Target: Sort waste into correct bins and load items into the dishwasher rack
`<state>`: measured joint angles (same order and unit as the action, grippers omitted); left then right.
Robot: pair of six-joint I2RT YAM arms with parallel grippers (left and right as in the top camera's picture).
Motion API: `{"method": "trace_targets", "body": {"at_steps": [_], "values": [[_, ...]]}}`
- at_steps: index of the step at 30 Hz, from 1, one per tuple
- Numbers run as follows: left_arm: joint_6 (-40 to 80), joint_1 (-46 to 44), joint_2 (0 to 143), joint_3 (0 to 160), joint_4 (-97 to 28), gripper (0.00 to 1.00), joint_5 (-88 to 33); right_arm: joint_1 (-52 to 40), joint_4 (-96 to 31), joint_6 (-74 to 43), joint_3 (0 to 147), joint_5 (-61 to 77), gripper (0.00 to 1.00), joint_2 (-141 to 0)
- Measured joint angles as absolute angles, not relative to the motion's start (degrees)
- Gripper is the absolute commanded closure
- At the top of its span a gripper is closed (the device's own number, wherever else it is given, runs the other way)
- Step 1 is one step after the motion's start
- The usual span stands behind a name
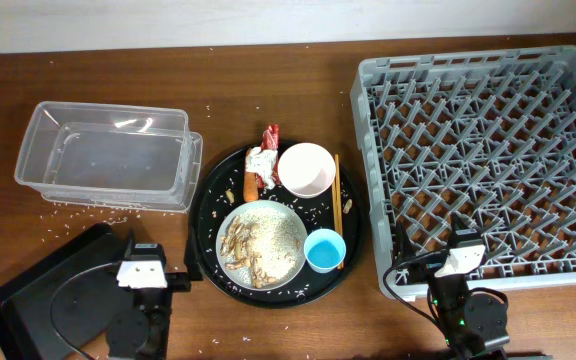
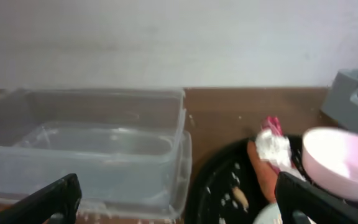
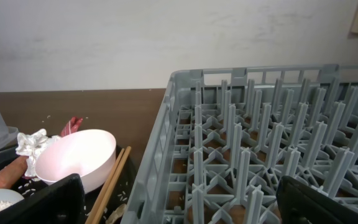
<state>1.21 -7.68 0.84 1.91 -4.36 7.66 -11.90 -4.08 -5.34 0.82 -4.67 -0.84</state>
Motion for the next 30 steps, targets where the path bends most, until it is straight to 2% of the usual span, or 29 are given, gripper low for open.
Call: {"method": "trace_targets", "body": {"at_steps": [5, 9, 11, 18, 22, 25, 30], "values": [[1.2, -7.7, 0.9, 1.8, 1.5, 0.01, 8.9, -11.9, -2.1, -5.3, 0.8, -3.0, 0.02, -0.9], [1.1, -7.7, 0.8, 1.7, 14.9, 0.01, 3.5, -11.9, 4.7, -5.7, 0.7, 3.1, 0.02, -0.8], [1.1, -7.7, 0.7, 2.4, 15.6, 0.01, 2.0, -11.9, 5.6, -5.9, 1.5, 4.0, 0.02, -0.8], [1.0, -7.7, 7.0, 16.3, 8.1, 0.01, -0.3, -11.9, 2.7, -6.0, 16.4, 2.4, 0.02, -5.1], [1.0, -7.7, 14.6, 26.8, 0.4, 0.01, -0.7, -11.9, -7.4, -6.0, 27.6, 2.8, 0.02, -15.1], [0.9, -7.7, 24.6, 38.3, -10.6, 0.01, -2.2, -11.9, -14.2, -6.0, 35.1, 3.3, 0.02, -22.3], [0.8, -7.7, 42.0, 56.7, -28.9, 0.01, -6.2, -11.9, -35.1, -6.0, 60.1, 5.5, 0.02, -45.5]]}}
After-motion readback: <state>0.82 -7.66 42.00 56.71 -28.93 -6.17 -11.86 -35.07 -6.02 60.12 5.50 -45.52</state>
